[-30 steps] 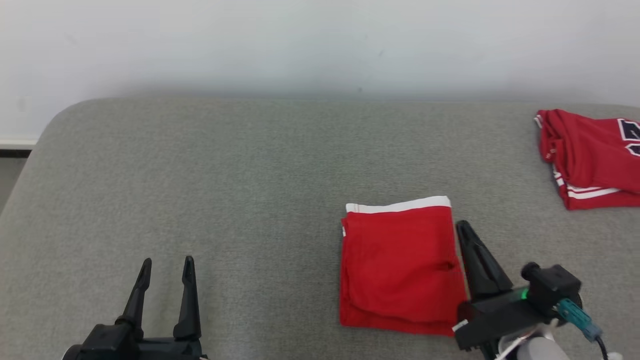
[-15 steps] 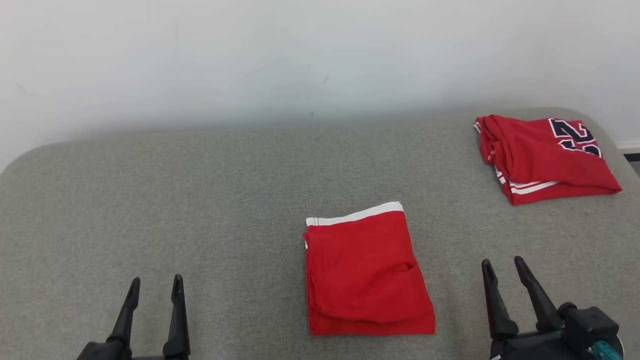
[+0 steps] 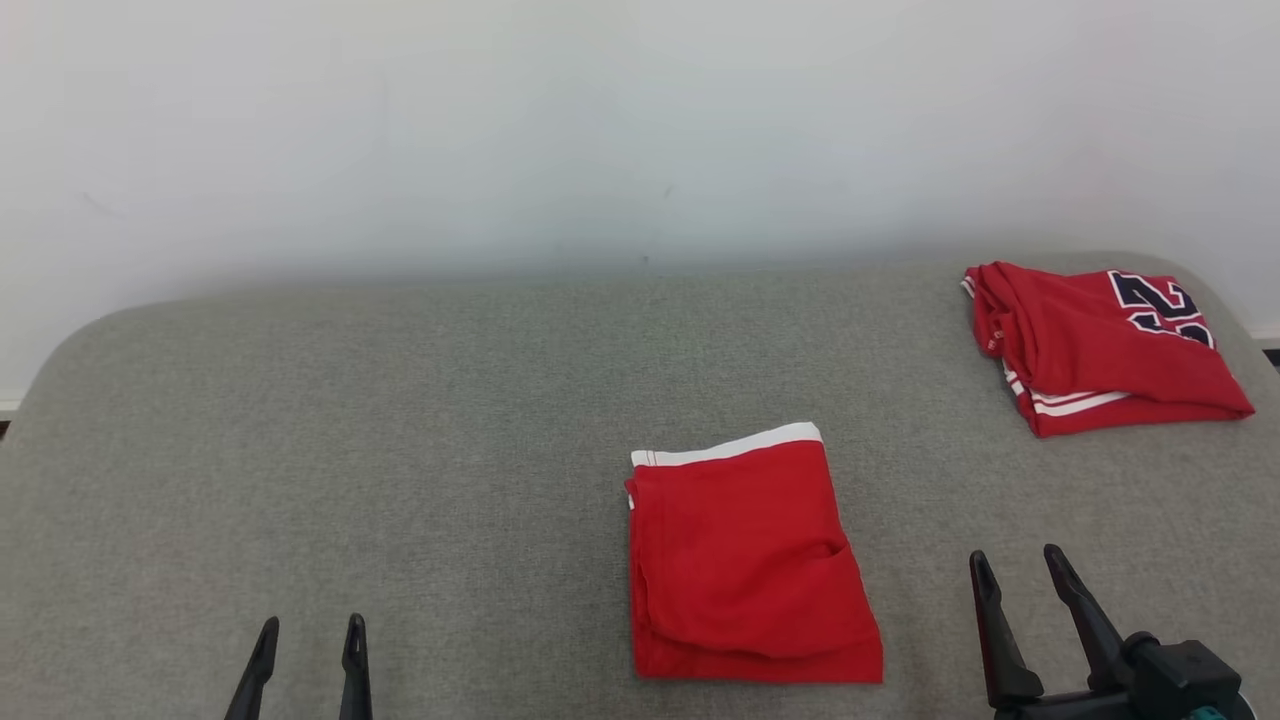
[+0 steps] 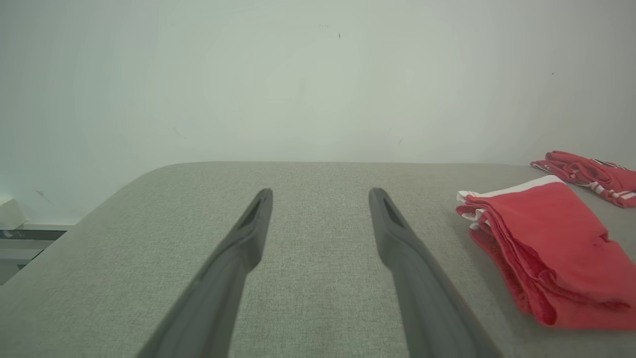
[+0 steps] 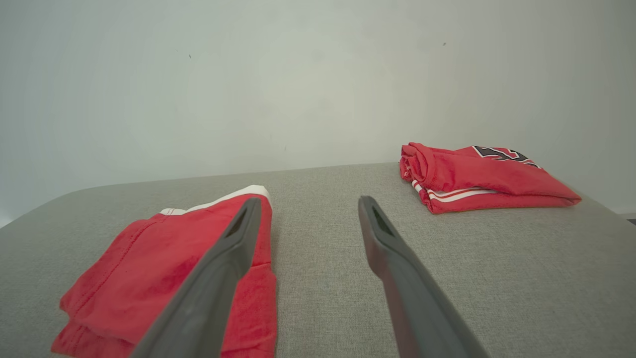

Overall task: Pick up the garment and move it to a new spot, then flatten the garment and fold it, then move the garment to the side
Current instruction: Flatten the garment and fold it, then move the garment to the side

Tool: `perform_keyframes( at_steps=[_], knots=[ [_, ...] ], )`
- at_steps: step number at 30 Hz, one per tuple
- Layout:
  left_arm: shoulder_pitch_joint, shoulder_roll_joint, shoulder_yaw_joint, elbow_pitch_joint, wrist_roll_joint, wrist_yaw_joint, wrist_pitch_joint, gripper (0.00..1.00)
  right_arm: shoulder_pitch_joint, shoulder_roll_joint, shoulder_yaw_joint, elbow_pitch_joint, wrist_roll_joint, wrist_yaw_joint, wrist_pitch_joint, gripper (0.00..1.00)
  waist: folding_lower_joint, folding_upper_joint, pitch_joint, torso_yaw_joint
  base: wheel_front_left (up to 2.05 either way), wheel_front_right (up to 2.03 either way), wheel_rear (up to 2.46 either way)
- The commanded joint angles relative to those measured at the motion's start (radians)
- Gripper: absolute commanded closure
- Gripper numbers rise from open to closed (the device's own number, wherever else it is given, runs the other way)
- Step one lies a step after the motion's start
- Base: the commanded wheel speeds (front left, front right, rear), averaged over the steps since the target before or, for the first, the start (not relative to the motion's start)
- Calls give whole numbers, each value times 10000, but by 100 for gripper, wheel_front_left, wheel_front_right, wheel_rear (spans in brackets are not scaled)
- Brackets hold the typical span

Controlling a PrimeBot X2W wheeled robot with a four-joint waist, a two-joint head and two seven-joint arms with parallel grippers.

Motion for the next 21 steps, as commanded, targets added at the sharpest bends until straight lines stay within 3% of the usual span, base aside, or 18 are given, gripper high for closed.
perform_keyframes(
  at_steps=[1,21],
  knots=[
    [236,-3,2,-86,54,-27,-27,0,111,-41,-52,27,-34,-30,1,0,1,0,-54,145,0,0,0],
    [129,-53,119,-40,12,-79,-27,0,35,-99,99,421,83,-30,1,0,1,0,-136,413,0,0,0]
  ],
)
